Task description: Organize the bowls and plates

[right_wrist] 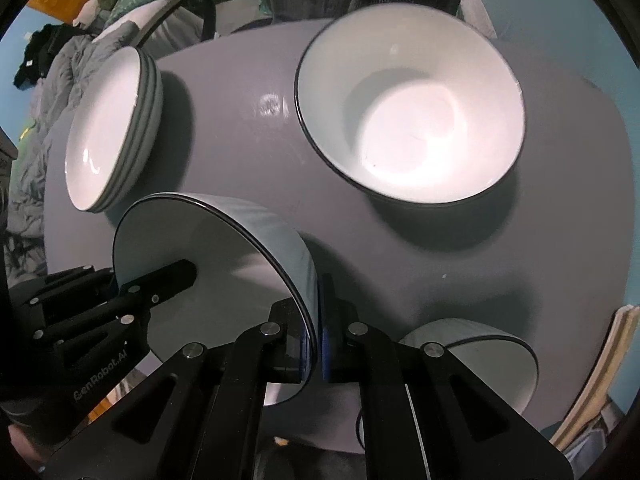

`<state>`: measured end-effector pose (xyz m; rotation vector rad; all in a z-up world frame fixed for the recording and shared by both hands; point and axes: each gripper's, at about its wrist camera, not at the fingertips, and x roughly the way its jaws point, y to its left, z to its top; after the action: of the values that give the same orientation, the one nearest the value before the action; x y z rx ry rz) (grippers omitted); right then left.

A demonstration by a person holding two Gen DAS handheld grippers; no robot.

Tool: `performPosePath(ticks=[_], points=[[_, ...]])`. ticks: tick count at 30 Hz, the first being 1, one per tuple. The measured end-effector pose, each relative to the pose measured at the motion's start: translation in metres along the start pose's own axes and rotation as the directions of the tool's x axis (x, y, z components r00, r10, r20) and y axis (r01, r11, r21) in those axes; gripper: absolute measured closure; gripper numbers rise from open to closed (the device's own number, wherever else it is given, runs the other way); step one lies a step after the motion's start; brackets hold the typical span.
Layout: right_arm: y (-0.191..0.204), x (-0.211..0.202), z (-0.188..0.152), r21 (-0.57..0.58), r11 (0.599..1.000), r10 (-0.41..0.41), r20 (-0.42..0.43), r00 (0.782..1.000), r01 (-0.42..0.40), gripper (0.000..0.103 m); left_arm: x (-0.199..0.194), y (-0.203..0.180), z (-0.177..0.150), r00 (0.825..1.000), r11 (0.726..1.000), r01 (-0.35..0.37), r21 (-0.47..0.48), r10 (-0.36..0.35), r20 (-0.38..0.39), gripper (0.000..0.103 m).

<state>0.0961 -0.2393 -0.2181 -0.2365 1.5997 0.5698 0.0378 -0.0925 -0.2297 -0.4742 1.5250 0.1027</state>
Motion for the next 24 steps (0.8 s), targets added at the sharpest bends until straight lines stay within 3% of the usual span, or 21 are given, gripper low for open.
performPosePath(ticks=[11, 15, 24], points=[[-0.03, -0.042, -0.008, 0.041, 0.999, -0.023, 0.08, 0.997, 0.02, 0.098, -0.045, -0.014, 0.024, 0.997, 0.998, 0.015, 0.061, -0.019, 0.068, 0.095], [-0.025, -0.048, 0.005, 0.059, 0.998, -0.028, 0.112, 0.993, 0.021, 0.098, -0.058, -0.025, 0.042, 0.995, 0.996, 0.018, 0.084, -0.026, 0.097, 0.095], [-0.05, -0.052, 0.037, 0.122, 0.992, -0.028, 0.125, 0.992, 0.013, 0.098, -0.038, -0.067, 0.072, 0.995, 0.987, -0.016, 0.157, 0.0, 0.104, 0.095]])
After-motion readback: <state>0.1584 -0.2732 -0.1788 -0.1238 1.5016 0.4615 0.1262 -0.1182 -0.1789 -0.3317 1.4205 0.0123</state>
